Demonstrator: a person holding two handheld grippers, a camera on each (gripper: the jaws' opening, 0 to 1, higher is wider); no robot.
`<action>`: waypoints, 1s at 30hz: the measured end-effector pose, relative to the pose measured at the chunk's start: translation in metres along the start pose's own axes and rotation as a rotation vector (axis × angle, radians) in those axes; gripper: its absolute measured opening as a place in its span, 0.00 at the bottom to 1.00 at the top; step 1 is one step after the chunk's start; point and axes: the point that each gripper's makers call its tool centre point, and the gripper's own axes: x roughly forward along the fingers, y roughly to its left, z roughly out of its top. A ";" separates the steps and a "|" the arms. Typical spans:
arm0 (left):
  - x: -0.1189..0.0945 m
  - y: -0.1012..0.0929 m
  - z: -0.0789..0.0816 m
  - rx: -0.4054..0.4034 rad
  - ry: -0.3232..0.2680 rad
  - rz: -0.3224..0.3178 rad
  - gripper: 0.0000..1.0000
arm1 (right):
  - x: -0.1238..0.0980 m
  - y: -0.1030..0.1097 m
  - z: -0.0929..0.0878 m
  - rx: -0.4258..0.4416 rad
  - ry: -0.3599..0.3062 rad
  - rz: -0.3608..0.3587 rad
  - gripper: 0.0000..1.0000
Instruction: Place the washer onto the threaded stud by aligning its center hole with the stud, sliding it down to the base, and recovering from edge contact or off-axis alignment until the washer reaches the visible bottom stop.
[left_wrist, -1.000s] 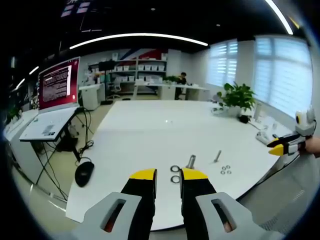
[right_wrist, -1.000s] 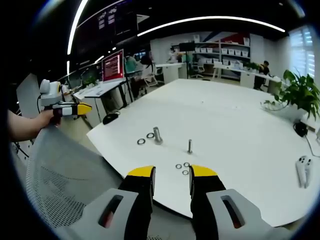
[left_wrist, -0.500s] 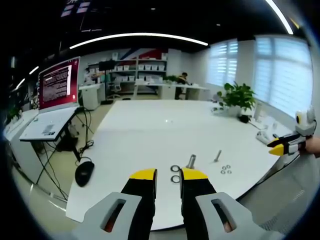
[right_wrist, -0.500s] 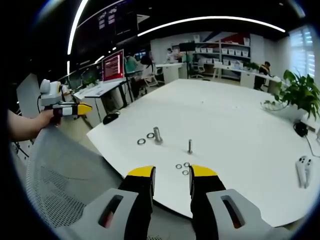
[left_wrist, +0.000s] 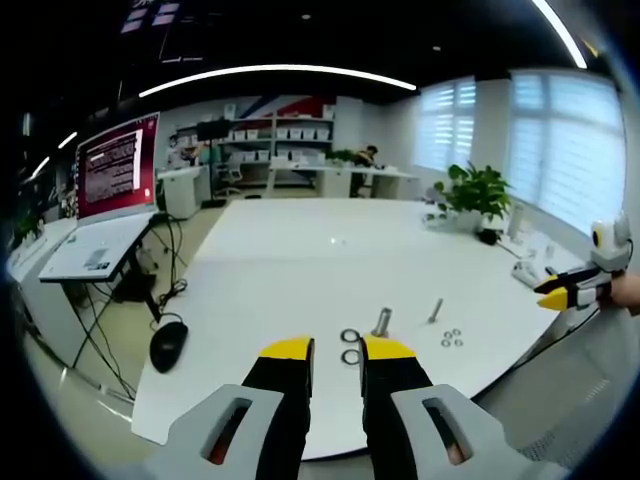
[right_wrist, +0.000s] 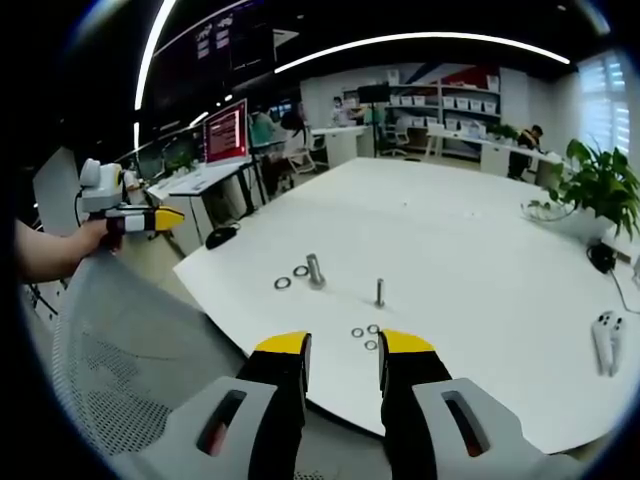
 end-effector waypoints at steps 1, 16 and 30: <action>0.000 0.000 0.000 0.000 0.001 0.000 0.15 | 0.000 0.000 0.000 -0.001 0.002 0.001 0.29; 0.001 -0.001 -0.001 0.003 0.006 0.000 0.15 | 0.000 0.000 -0.001 -0.001 0.005 0.003 0.29; 0.000 -0.002 -0.001 0.004 0.008 -0.002 0.15 | 0.000 0.000 -0.002 -0.003 0.010 0.004 0.29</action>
